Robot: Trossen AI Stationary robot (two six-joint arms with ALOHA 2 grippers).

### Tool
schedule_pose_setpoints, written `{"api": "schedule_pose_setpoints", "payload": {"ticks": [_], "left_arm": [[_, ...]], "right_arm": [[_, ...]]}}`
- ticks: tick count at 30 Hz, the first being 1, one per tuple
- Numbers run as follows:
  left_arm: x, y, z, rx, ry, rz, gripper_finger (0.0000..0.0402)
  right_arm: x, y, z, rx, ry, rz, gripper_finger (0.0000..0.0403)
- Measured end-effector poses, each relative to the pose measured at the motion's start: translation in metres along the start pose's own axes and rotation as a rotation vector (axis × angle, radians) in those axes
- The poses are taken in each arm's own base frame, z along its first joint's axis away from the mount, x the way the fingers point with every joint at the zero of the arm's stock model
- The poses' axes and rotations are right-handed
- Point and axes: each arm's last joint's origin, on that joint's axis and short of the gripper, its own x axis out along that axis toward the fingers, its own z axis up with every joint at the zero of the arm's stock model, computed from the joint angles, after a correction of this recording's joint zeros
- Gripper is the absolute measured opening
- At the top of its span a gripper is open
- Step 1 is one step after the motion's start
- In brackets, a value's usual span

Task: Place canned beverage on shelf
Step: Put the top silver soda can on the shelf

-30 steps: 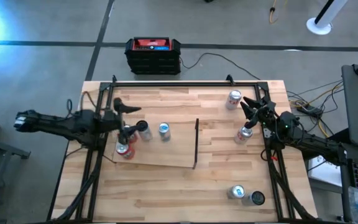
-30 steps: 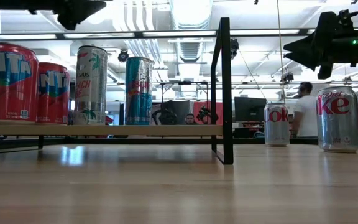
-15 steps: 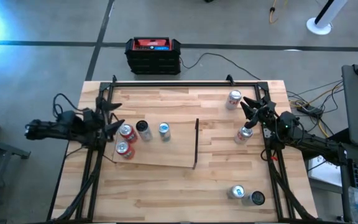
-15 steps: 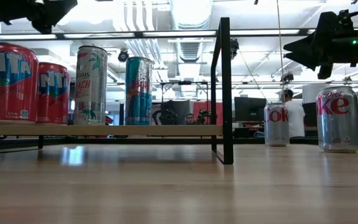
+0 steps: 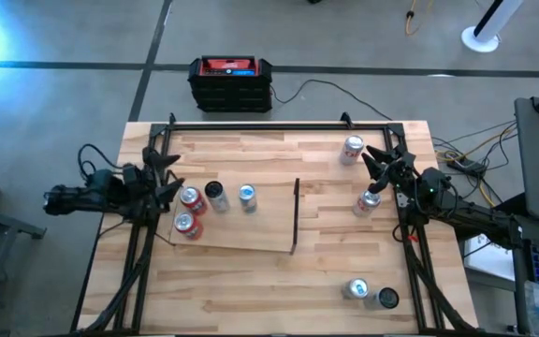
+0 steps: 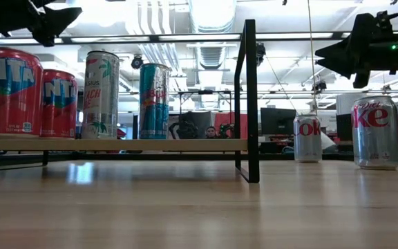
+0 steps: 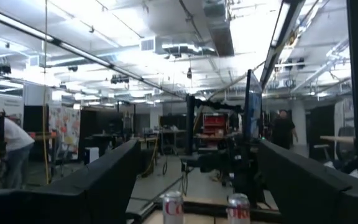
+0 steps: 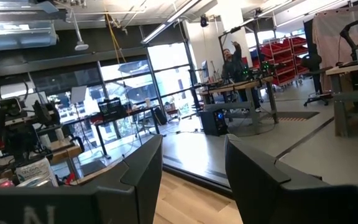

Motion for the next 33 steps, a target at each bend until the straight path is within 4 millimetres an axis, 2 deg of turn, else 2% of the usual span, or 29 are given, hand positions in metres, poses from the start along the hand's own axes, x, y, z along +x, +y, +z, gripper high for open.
{"api": "schedule_pose_setpoints", "payload": {"ticks": [10, 22, 28, 33], "left_arm": [[-0.001, 0.002, -0.024, -0.123, 0.045, 0.051, 0.0311], [0.0, 0.01, -0.031, -0.082, 0.055, 0.142, 0.0311], [-0.003, 0.012, -0.035, -0.102, -0.069, 0.162, 0.0311], [-0.003, 0.013, -0.032, -0.101, -0.094, 0.181, 0.0311]], "right_arm": [[0.0, 0.0, 0.0, -0.001, 0.003, -0.001, 0.0157], [0.0, 0.0, 0.0, -0.001, 0.004, -0.001, 0.0157], [0.0, 0.0, 0.0, -0.002, 0.005, -0.001, 0.0157], [0.0, 0.0, 0.0, -0.001, 0.004, -0.001, 0.0157]]}}
